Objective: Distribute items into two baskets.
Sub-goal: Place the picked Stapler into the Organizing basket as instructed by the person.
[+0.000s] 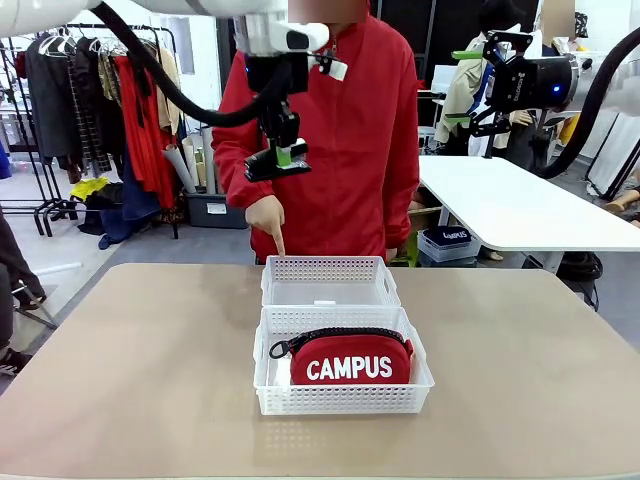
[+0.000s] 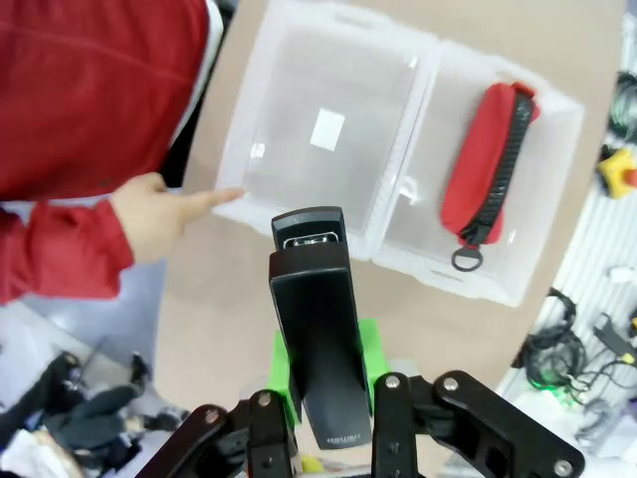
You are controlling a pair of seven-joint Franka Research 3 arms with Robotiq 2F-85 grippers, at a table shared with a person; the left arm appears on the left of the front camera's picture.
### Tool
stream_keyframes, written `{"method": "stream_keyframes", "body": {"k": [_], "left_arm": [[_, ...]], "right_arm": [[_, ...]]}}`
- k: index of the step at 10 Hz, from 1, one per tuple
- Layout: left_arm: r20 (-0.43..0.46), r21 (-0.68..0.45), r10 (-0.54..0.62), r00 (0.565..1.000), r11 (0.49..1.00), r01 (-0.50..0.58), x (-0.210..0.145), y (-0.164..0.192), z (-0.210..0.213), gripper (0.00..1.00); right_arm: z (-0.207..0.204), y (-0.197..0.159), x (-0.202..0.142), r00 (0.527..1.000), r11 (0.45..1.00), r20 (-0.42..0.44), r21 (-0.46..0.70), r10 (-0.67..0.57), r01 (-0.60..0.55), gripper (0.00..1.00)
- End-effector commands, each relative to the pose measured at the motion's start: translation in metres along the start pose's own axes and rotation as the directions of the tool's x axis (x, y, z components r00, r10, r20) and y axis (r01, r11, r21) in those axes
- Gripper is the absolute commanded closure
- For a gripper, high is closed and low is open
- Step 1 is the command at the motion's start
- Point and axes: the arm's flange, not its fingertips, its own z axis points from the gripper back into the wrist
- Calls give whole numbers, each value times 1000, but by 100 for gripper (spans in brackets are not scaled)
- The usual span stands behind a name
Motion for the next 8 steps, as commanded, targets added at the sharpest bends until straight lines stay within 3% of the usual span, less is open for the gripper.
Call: {"method": "stream_keyframes", "body": {"k": [1, 2, 3, 8], "left_arm": [[20, -6, -35, 999, 999, 36, -11, -4, -14, 100], [16, -44, 11, 1000, 999, -11, -8, 3, -13, 100], [3, 1, -21, 1000, 1000, 21, 1, -2, -12, 100], [-6, -20, -38, 999, 999, 38, 13, -9, -28, 100]], "right_arm": [[-1, 4, -1, 1000, 1000, 1, 8, -12, 12, 0], [-1, 4, -1, 1000, 1000, 1, 8, -12, 12, 0], [-1, 4, -1, 1000, 1000, 1, 8, -12, 12, 0], [-1, 4, -1, 1000, 1000, 1, 8, -12, 12, 0]]}}
